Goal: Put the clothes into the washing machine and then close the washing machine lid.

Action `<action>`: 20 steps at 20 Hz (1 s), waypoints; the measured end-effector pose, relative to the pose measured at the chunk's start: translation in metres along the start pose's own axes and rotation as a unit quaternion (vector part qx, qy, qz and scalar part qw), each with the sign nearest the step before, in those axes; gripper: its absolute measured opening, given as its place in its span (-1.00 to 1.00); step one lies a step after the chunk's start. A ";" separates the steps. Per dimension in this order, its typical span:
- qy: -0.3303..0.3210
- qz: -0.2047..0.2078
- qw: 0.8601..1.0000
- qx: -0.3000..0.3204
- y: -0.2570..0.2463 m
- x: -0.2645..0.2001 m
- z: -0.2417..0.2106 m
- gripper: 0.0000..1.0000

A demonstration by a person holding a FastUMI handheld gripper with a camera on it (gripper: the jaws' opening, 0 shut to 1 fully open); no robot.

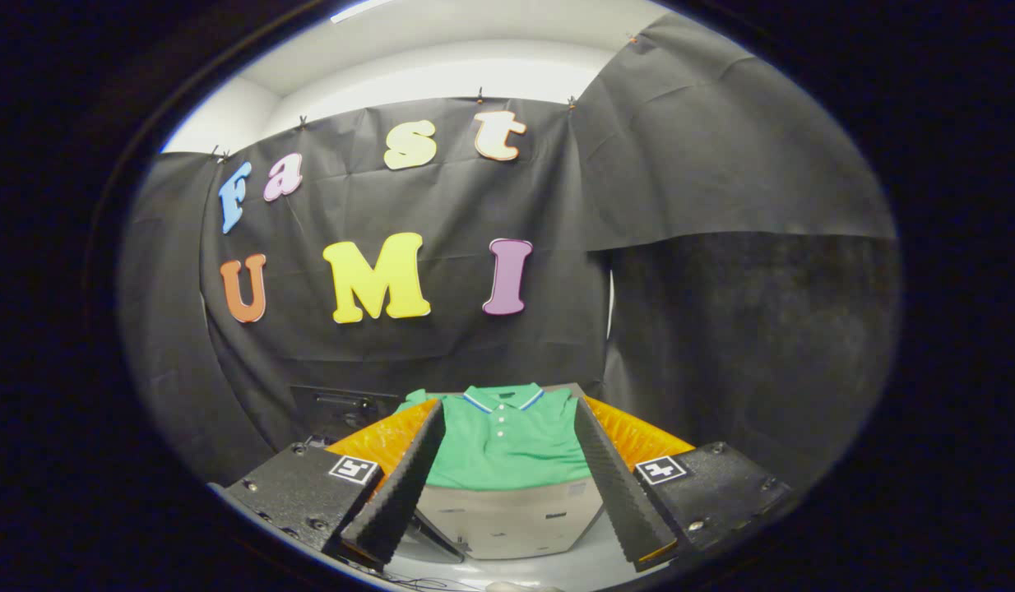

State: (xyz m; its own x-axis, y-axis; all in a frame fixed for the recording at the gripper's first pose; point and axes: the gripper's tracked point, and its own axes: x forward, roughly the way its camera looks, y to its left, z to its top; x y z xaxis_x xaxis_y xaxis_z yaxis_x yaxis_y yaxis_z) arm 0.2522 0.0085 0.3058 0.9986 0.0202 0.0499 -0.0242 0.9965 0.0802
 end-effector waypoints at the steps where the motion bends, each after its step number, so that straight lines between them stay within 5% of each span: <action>1: 0.001 0.003 1.000 -0.010 0.002 0.017 0.006 0.98; 12: 0.140 0.023 0.990 -0.015 0.019 0.186 -0.045 0.98; 20: 0.276 0.001 0.961 -0.019 0.007 0.262 -0.126 0.98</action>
State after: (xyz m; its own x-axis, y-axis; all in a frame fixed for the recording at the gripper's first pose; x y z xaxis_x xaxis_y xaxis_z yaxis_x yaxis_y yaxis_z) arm 0.5198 0.0309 0.1937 0.8723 0.0525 -0.4862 -0.0357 0.9984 0.0438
